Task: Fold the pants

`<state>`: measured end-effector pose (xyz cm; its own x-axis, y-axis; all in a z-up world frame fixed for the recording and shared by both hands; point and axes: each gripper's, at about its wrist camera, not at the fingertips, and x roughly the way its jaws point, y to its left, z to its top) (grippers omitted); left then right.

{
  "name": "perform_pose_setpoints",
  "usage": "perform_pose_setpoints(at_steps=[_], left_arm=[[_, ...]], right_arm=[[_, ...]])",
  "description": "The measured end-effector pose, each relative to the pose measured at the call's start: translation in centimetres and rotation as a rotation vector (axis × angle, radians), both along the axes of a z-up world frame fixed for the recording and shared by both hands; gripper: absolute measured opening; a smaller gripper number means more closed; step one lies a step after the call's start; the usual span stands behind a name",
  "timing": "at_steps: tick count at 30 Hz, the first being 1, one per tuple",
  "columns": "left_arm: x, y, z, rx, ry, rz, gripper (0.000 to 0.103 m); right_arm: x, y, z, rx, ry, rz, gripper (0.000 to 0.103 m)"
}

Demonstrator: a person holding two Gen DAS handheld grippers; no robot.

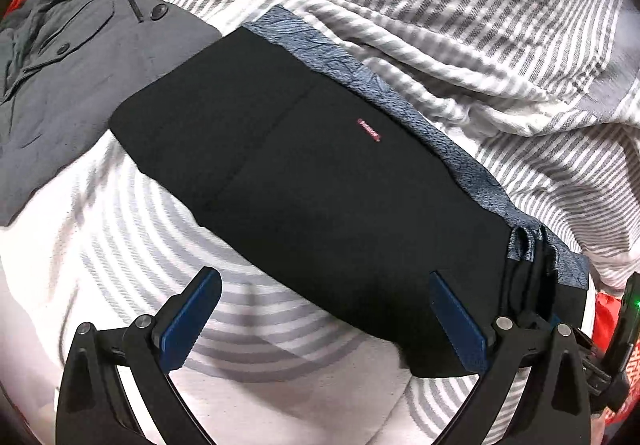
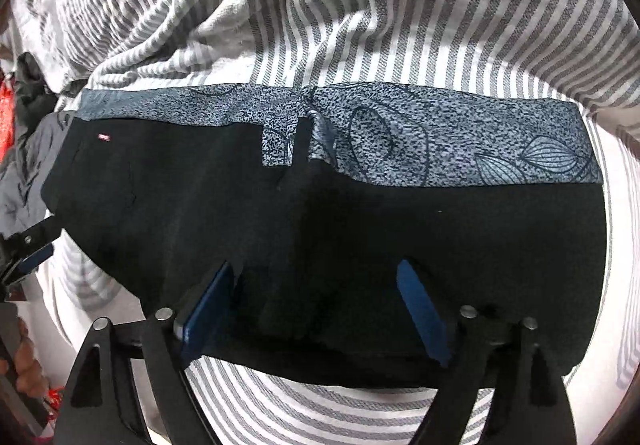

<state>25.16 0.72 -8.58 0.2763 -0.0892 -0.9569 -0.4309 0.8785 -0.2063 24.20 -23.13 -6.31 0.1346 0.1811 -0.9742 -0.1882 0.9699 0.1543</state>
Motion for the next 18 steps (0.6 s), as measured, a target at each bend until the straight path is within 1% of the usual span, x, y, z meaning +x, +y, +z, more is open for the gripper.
perform_pose_setpoints(at_steps=[3,5,7,13,18], left_arm=[[0.1,0.5,0.0,0.000,0.000,-0.003,0.103],[0.2,0.8,0.1,0.000,0.001,-0.007,0.103],[0.2,0.9,0.1,0.005,0.003,-0.014,0.103],[0.1,0.7,0.2,0.029,0.014,-0.047,0.103],[-0.1,1.0,0.1,0.025,0.018,-0.044,0.103]], right_arm=[[0.1,1.6,-0.5,-0.074,0.013,0.028,0.094],[0.1,2.4,-0.8,-0.132,0.018,0.053,0.095],[0.0,3.1,-1.1,-0.165,0.017,0.068,0.095],[0.2,4.3,-1.6,-0.204,0.020,0.076,0.095],[0.2,5.2,-2.1,-0.226,0.022,0.083,0.099]])
